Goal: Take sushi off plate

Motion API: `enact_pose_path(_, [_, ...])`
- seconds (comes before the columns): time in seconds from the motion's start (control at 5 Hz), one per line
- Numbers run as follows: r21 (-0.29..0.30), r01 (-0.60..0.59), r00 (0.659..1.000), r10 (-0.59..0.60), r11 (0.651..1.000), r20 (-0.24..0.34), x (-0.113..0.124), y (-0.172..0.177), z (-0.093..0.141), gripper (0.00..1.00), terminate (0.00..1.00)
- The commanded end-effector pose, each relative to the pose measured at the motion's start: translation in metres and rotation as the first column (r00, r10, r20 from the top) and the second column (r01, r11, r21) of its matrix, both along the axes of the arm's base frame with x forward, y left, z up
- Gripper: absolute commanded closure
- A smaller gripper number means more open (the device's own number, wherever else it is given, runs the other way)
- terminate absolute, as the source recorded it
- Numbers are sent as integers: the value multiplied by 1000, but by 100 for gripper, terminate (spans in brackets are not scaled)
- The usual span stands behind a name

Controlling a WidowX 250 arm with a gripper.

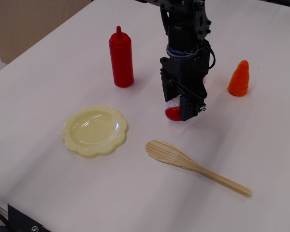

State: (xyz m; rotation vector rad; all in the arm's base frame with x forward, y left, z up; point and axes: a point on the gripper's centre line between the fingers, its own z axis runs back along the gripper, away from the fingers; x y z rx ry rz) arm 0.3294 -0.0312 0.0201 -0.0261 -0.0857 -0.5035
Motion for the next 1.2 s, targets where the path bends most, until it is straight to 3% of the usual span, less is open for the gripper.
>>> enact_pose_path(0.0, [16, -37, 999, 36, 999, 37, 3, 6, 31, 0, 0])
enact_pose_path(0.4, [10, -83, 987, 81, 997, 139, -15, 15, 74, 0, 0])
enact_pose_path(0.6, [0, -109, 981, 107, 994, 163, -26, 21, 90, 0, 0])
enact_pose_path(0.8, [0, -109, 981, 107, 994, 163, -26, 21, 90, 0, 0])
enact_pose_path(1.0, [0, -109, 981, 107, 994, 163, -26, 21, 90, 0, 100])
